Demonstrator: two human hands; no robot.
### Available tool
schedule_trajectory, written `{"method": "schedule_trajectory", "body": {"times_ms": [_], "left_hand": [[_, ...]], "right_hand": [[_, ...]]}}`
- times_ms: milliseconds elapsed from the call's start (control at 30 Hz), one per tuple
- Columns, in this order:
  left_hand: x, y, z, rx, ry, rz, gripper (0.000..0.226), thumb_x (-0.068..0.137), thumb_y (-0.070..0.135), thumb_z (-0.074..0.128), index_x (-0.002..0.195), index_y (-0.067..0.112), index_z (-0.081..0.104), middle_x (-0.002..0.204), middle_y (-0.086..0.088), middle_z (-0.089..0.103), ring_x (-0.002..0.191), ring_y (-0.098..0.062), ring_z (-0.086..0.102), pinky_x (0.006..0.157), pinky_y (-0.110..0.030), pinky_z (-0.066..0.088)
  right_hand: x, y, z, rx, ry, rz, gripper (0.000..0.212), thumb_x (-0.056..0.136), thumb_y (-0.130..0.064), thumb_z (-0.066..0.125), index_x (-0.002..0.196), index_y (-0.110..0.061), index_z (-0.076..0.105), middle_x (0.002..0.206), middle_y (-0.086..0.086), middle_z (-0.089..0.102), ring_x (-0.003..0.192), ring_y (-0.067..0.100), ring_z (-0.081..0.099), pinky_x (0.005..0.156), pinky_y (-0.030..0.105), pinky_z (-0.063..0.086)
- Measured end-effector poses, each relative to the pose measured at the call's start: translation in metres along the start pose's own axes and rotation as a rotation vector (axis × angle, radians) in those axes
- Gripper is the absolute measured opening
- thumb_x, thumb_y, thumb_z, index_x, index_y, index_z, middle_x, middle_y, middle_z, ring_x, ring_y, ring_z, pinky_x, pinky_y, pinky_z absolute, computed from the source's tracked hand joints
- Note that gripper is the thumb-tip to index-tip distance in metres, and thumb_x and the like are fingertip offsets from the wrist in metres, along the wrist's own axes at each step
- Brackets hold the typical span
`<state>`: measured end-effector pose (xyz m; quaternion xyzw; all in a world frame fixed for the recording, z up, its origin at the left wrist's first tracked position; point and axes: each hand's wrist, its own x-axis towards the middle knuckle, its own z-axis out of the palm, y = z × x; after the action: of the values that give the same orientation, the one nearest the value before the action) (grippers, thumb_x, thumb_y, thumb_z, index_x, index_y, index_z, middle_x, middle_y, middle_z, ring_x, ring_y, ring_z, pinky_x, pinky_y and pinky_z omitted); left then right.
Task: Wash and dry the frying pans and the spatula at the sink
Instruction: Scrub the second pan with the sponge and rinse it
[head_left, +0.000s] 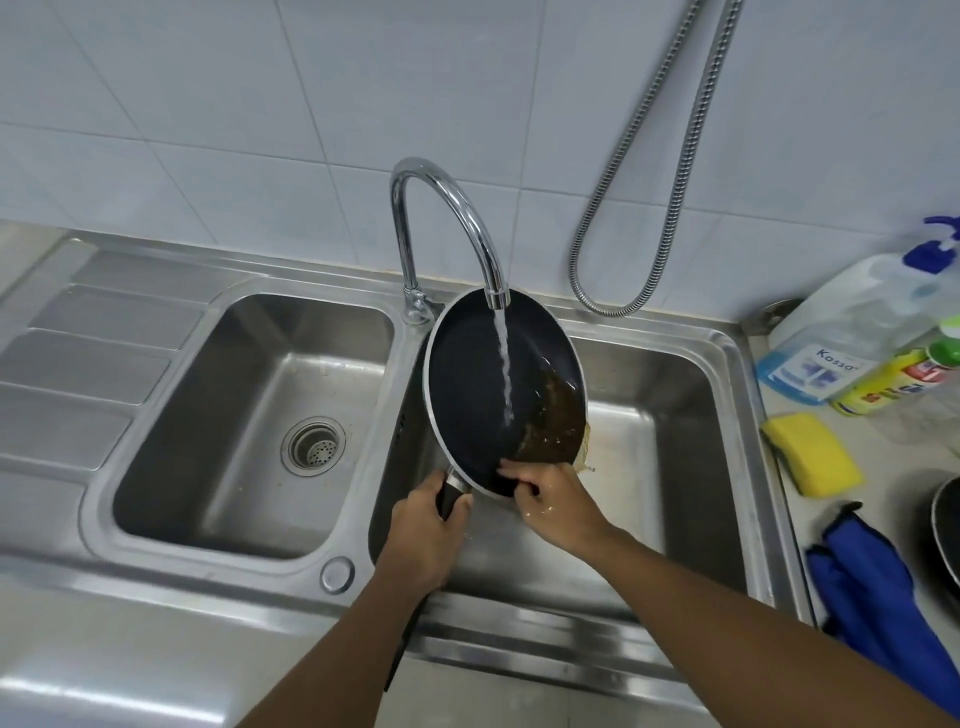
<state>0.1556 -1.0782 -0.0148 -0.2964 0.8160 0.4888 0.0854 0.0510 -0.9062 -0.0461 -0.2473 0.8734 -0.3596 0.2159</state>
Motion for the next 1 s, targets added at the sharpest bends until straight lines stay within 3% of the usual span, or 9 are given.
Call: {"method": "schedule_trajectory", "body": {"times_ms": [100,167,233,333,467,633,733,833,1000], "left_hand": [[0.001,0.006,-0.002,0.008,0.005,0.010,0.027,0.099,0.042,0.058,0.125,0.034,0.059,0.098,-0.009,0.067,0.079,-0.022,0.066,0.073,-0.041,0.058],[0.003,0.008,-0.003,0.061,0.026,0.017,0.035,0.100,0.042,0.056,0.134,0.032,0.056,0.106,-0.011,0.066,0.082,-0.016,0.063,0.076,-0.034,0.051],[0.002,0.011,-0.004,0.090,0.054,0.011,0.044,0.102,0.042,0.054,0.145,0.031,0.050,0.115,-0.012,0.064,0.082,-0.011,0.056,0.082,-0.031,0.047],[-0.007,0.018,-0.002,0.066,0.065,0.013,0.048,0.105,0.038,0.051,0.152,0.032,0.043,0.127,-0.013,0.059,0.078,-0.005,0.041,0.089,-0.029,0.039],[-0.003,0.018,0.005,0.022,0.082,0.032,0.041,0.101,0.041,0.055,0.141,0.030,0.053,0.111,-0.010,0.066,0.087,-0.014,0.060,0.093,-0.038,0.054],[-0.008,0.019,0.002,-0.059,0.046,-0.005,0.032,0.093,0.048,0.058,0.124,0.041,0.059,0.092,-0.006,0.070,0.091,-0.037,0.071,0.082,-0.055,0.062],[-0.014,0.018,0.002,-0.092,0.019,-0.017,0.026,0.094,0.048,0.059,0.119,0.045,0.058,0.092,-0.009,0.070,0.095,-0.042,0.071,0.082,-0.057,0.062],[-0.021,0.016,0.004,-0.036,0.016,0.051,0.031,0.096,0.044,0.060,0.127,0.044,0.057,0.093,0.002,0.072,0.093,-0.030,0.071,0.085,-0.053,0.060],[-0.014,0.020,0.007,-0.047,0.019,0.082,0.027,0.094,0.045,0.059,0.120,0.039,0.062,0.083,0.003,0.071,0.084,-0.028,0.070,0.078,-0.051,0.062]], "right_hand": [[0.006,-0.008,0.009,0.054,-0.045,-0.075,0.040,0.098,-0.009,0.051,0.134,-0.019,0.065,0.148,-0.015,0.049,0.094,-0.011,0.060,0.097,0.011,0.045],[0.013,-0.003,0.006,0.035,-0.071,-0.024,0.041,0.102,-0.019,0.048,0.141,-0.021,0.058,0.156,-0.017,0.039,0.119,0.004,0.060,0.107,0.021,0.044],[0.019,0.004,-0.003,-0.066,-0.086,0.086,0.045,0.104,-0.028,0.045,0.148,-0.018,0.049,0.162,-0.010,0.031,0.141,0.018,0.043,0.117,0.028,0.032],[0.031,0.003,-0.009,-0.154,-0.118,0.194,0.052,0.105,-0.027,0.043,0.155,-0.013,0.036,0.167,0.001,0.020,0.150,0.025,0.028,0.121,0.029,0.022],[0.044,-0.013,-0.002,-0.077,-0.153,0.267,0.061,0.106,-0.035,0.040,0.159,-0.015,0.018,0.168,0.004,0.009,0.151,0.031,0.024,0.122,0.039,0.024],[0.051,-0.019,0.002,-0.052,-0.227,0.345,0.074,0.105,-0.057,0.023,0.160,-0.011,0.003,0.167,0.009,-0.016,0.155,0.030,-0.006,0.126,0.046,0.007],[0.072,-0.028,-0.006,0.099,-0.085,0.447,0.080,0.103,-0.060,0.017,0.159,-0.008,-0.007,0.166,0.014,-0.019,0.155,0.029,-0.011,0.125,0.047,0.000],[0.096,-0.036,-0.025,0.227,0.065,0.540,0.078,0.105,-0.055,0.018,0.158,-0.007,-0.013,0.165,0.013,-0.024,0.153,0.027,-0.019,0.124,0.049,-0.005],[0.093,-0.045,-0.021,0.049,0.038,0.255,0.073,0.108,-0.042,0.025,0.157,-0.009,-0.018,0.162,0.007,-0.033,0.149,0.023,-0.029,0.122,0.043,-0.015]]}}
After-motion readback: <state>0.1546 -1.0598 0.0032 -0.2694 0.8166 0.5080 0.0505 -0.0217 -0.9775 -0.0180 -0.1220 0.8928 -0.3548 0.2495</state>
